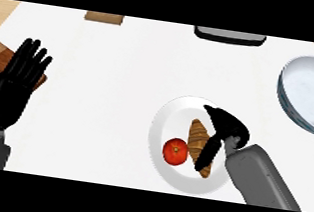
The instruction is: Pick the croissant from the plate and place it in the bowl
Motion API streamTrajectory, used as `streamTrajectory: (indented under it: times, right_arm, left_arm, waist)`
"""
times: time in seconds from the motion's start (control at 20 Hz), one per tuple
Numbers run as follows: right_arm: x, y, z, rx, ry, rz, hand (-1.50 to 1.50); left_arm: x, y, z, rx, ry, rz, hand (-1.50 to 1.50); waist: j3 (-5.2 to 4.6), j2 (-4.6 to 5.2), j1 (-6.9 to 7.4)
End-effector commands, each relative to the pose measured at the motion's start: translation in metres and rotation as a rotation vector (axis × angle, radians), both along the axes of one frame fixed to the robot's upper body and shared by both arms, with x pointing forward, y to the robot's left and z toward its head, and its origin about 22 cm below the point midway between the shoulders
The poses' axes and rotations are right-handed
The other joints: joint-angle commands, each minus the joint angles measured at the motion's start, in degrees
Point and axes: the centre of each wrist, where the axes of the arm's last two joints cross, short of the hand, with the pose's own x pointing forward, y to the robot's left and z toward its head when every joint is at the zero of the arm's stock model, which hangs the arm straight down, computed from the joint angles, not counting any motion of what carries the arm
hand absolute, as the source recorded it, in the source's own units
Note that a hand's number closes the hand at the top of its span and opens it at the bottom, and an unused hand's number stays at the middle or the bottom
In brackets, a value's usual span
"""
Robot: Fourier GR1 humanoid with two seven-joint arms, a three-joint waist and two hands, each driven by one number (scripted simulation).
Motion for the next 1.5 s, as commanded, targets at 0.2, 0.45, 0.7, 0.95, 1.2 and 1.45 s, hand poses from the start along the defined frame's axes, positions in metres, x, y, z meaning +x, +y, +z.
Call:
streamTrajectory:
  times: [0.2,0.45,0.7,0.95,1.2,1.45]
  right_arm:
    - [0.02,0.015,-0.01,-0.039,0.059,0.005,-1.5]
    - [0.011,-0.025,-0.025,-0.106,0.027,0.172,1.5]
    - [0.014,0.02,-0.032,-0.124,0.01,0.201,1.5]
    - [0.001,-0.008,-0.015,-0.146,-0.087,0.321,1.5]
    - [-0.034,-0.079,0.011,-0.049,-0.273,0.659,1.5]
    - [-0.065,-0.141,0.037,-0.044,-0.475,0.71,1.5]
  left_arm:
    - [0.003,0.0,-0.014,-0.009,0.01,-0.005,0.0]
    - [-0.003,0.0,-0.01,-0.005,-0.009,-0.001,0.0]
    - [0.005,-0.016,-0.005,-0.003,0.026,0.009,0.0]
    - [0.014,-0.012,0.005,-0.012,0.018,0.009,0.0]
    - [-0.005,0.01,-0.001,-0.016,0.01,0.047,0.0]
    - [-0.001,0.007,0.003,-0.009,0.015,0.033,0.0]
  waist:
    - [-0.01,0.06,0.05]
    - [0.0,0.02,0.05]
    - [0.01,0.04,0.11]
    - [0.0,-0.11,-0.64]
    - [0.11,-1.08,-3.04]
    - [0.04,-0.5,-2.66]
